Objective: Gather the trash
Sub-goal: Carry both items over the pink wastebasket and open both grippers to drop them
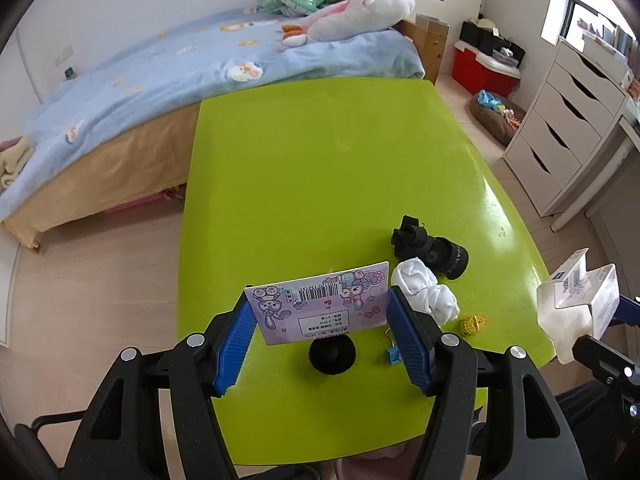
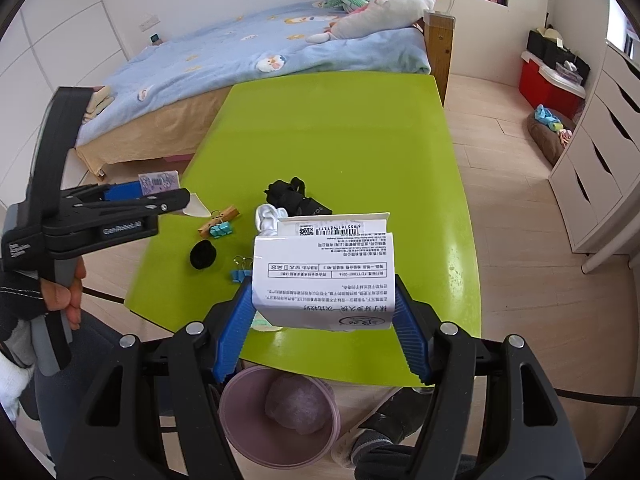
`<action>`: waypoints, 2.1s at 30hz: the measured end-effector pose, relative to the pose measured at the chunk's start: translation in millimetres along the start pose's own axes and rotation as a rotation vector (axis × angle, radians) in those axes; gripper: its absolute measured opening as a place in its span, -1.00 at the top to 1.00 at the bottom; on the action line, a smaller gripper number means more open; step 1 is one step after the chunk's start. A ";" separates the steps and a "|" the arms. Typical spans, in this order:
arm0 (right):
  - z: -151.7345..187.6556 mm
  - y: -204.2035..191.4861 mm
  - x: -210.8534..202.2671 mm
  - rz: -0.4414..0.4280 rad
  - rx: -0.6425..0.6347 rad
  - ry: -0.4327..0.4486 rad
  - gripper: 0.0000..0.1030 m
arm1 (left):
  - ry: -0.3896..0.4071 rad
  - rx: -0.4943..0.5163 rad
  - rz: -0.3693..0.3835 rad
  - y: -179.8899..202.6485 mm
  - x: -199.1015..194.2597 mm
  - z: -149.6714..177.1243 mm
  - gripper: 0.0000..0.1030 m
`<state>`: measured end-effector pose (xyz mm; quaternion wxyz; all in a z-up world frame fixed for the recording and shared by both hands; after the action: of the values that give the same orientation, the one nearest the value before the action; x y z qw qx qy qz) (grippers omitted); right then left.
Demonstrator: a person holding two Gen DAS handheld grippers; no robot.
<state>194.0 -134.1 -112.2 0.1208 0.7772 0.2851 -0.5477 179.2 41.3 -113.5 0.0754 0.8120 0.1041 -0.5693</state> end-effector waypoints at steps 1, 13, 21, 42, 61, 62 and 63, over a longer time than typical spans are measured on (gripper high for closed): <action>1.8 -2.3 -2.7 0.000 -0.005 0.001 -0.26 | 0.010 0.002 0.008 -0.1 -5.6 1.7 -0.23; 39.6 -30.6 -34.1 -0.031 -0.067 0.004 -0.27 | 0.095 0.064 0.088 11.1 -70.3 56.8 -0.23; 83.1 -49.5 -21.0 -0.055 -0.103 -0.063 -0.27 | 0.061 0.086 0.143 26.7 -68.6 108.7 -0.23; 131.3 -49.3 28.5 -0.127 -0.020 -0.215 -0.87 | -0.013 0.120 0.207 39.1 -53.5 157.5 -0.23; 114.3 -10.7 -15.1 -0.068 0.053 -0.091 -0.88 | -0.067 0.185 0.251 74.6 -39.7 165.8 -0.85; 114.3 -11.9 -14.8 -0.070 0.053 -0.091 -0.88 | -0.064 0.180 0.248 72.3 -39.7 164.6 -0.85; 114.5 -12.9 -14.7 -0.070 0.052 -0.091 -0.88 | -0.061 0.174 0.246 69.7 -40.4 163.7 -0.85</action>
<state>93.5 -185.6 -139.5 0.0939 0.7440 0.2920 -0.5936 34.9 -69.0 -130.9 0.0772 0.8045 -0.0480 -0.5869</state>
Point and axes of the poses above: each gripper's, at about its wrist camera, not at the fingertips, and x roughly the way its jaws point, y to its right, z to its underside, the point moved 9 cm from there along x, roughly the way its jaws point, and after that the axes turned 11 degrees about -y, right-handed, at the moved point
